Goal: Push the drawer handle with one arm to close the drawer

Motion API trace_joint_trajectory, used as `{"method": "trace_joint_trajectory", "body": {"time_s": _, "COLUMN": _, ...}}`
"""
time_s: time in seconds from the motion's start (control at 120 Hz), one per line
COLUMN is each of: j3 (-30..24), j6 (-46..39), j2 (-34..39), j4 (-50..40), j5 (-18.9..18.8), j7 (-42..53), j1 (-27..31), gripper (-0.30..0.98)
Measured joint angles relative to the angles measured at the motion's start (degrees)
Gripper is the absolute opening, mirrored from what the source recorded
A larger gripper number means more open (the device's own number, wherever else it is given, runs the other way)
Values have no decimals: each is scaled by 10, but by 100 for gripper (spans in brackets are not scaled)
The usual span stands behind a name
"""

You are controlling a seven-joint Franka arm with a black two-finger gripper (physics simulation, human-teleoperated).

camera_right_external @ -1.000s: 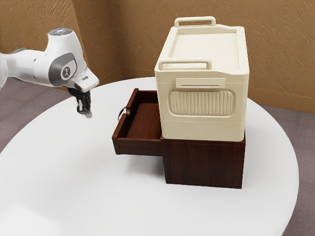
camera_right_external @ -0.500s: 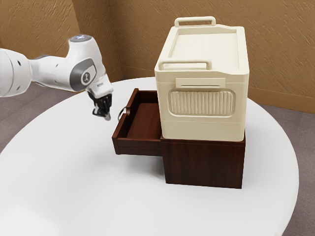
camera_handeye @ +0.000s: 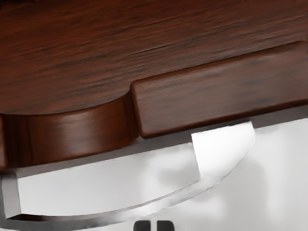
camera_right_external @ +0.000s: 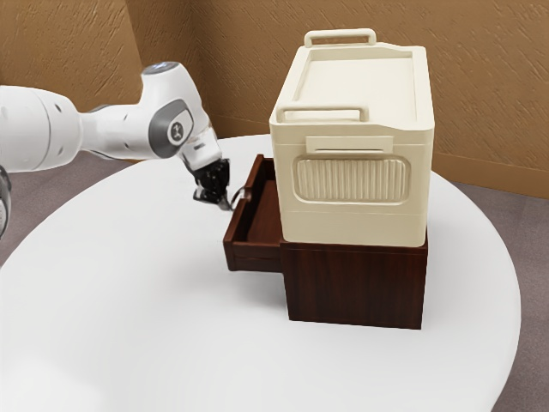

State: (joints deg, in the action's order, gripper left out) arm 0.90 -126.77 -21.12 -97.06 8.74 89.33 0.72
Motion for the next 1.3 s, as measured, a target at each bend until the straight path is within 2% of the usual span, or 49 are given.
{"method": "trace_joint_trajectory", "body": {"time_s": 0.733, "j3": -57, "j6": -2, "j2": -49, "j4": 63, "j5": 69, "j7": 36, "j1": -3, "gripper": -10}}
{"method": "trace_joint_trajectory", "body": {"time_s": 1.167, "j3": -68, "j6": -3, "j2": -58, "j4": 73, "j5": 81, "j7": 42, "j1": -4, "gripper": -10}}
{"method": "trace_joint_trajectory", "body": {"time_s": 1.3, "j3": -44, "j6": 7, "j2": -19, "j4": 29, "j5": 80, "j7": 39, "j1": 1, "gripper": -10}}
